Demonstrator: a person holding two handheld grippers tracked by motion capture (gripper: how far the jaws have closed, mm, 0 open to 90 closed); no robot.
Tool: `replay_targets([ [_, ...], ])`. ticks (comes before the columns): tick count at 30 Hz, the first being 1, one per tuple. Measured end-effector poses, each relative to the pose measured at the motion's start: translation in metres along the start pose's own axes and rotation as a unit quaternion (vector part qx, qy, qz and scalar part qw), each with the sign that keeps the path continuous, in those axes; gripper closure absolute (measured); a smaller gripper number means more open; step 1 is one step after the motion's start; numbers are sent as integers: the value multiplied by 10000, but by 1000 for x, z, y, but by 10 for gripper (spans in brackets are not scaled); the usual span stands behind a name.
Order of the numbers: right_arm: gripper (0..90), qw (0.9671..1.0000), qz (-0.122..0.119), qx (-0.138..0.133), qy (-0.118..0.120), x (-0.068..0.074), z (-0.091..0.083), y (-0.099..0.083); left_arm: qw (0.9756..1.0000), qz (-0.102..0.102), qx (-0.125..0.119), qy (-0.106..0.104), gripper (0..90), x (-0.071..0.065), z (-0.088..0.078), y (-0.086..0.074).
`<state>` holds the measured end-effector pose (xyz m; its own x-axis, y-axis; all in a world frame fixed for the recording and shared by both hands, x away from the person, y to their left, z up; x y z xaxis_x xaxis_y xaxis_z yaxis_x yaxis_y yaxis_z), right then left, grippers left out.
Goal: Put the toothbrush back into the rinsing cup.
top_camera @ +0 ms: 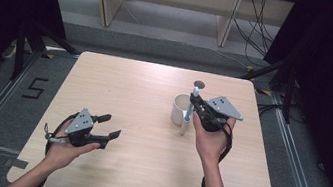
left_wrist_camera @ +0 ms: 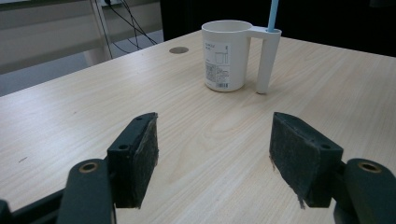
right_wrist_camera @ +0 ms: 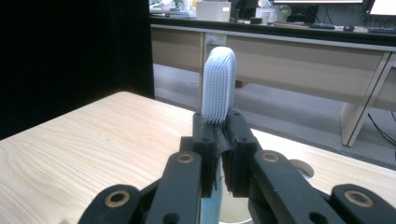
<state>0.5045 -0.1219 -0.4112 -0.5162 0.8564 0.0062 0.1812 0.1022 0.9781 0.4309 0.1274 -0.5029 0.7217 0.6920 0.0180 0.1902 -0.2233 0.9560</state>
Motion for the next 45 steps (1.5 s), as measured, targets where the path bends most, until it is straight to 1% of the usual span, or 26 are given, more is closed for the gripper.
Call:
replay_targets([
  [3, 851, 10000, -74, 35, -28, -1, 2, -5, 10000, 0, 8, 5, 322, 0, 0, -1],
  [6, 851, 10000, -20, 57, -43, 0, 3, -9, 10000, 0, 12, -1, 321, 0, 0, -1],
  [7, 851, 9999, -112, 60, -46, -2, 4, -10, 10000, -9, 15, -11, 321, -1, 0, -1],
  [10, 851, 10000, -13, 68, -17, 0, 5, -13, 10000, -1, 1, -22, 322, -1, 1, -1],
  [11, 851, 9999, -92, 93, -50, -2, 5, -14, 10000, -24, -43, -48, 322, -1, 2, -1],
  [13, 851, 9999, -57, 84, -24, -1, 7, -17, 10000, -26, -39, -49, 321, -1, 2, -1],
  [14, 851, 9998, -129, 123, -39, -2, 6, -18, 10000, -26, -39, -49, 321, -1, 2, -1],
  [17, 850, 9999, -48, 154, -59, -2, 7, -22, 10000, -36, -8, -15, 322, 0, 1, -3],
  [20, 851, 9999, -93, 132, -22, -2, 8, -23, 10000, -30, 21, -3, 321, 0, 1, -3],
  [21, 850, 9998, 30, 188, -31, 0, 8, -26, 10000, -28, 25, -6, 321, 0, 1, -4],
  [23, 850, 9999, -53, 160, -7, -1, 10, -27, 10000, -34, 27, -10, 322, 0, 1, -4],
  [24, 850, 9998, 23, 192, -46, -1, 9, -29, 10000, -31, 29, -12, 321, 0, 1, -4],
  [26, 850, 9997, -65, 210, -52, -2, 10, -30, 10000, -32, 27, -8, 321, 0, 1, -5],
  [28, 850, 9997, -58, 213, -80, -3, 10, -34, 10000, -35, 28, -6, 322, 0, 0, -5],
  [29, 850, 9996, 14, 268, -43, -1, 10, -36, 10000, -31, 30, -7, 322, 0, 0, -5],
  [30, 850, 9996, -42, 282, -61, -2, 10, -37, 10000, -36, 31, -7, 321, 0, 0, -5],
  [31, 850, 9997, 51, 250, -49, -1, 11, -37, 10000, -47, 33, -7, 321, -1, 1, -5],
  [32, 850, 9997, 51, 250, -49, -1, 11, -37, 10000, -47, 33, -7, 322, -1, 1, -5],
  [33, 850, 9995, -47, 306, -63, -3, 10, -40, 10000, -45, 40, -13, 321, -1, 1, -5],
  [34, 850, 9995, 62, 298, -27, -1, 11, -41, 10000, -55, -4, -36, 321, -1, 2, -5],
  [35, 850, 9995, -79, 309, -86, -4, 11, -42, 10000, -60, -19, -55, 322, -2, 2, -5],
  [38, 850, 9995, -51, 317, -63, -3, 11, -45, 10000, -57, -17, -55, 322, -2, 2, -5],
  [39, 849, 9992, -103, 371, -85, -4, 11, -47, 10000, -57, -17, -54, 322, -2, 2, -5],
  [40, 849, 9994, -53, 333, -62, -2, 12, -48, 10000, -56, -16, -55, 321, -2, 2, -5],
  [42, 848, 9993, -147, 303, -135, -5, 12, -49, 10000, -56, -11, -52, 321, -2, 2, -5],
  [45, 845, 9994, -64, 336, -74, -3, 12, -49, 10000, -55, -8, -52, 321, -1, 2, -6],
])
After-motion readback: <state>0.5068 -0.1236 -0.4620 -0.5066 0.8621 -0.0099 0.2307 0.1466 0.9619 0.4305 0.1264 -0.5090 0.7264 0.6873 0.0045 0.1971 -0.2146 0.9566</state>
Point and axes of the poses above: each handheld gripper's, and its own axes: z roughly forward along the jaws, y roughly out of its top, x roughly to its left, the point moved 10 cm from there along z, roughly forward along the jaws, and after that the axes turned 1 degree about y, right-handed, at the moved point
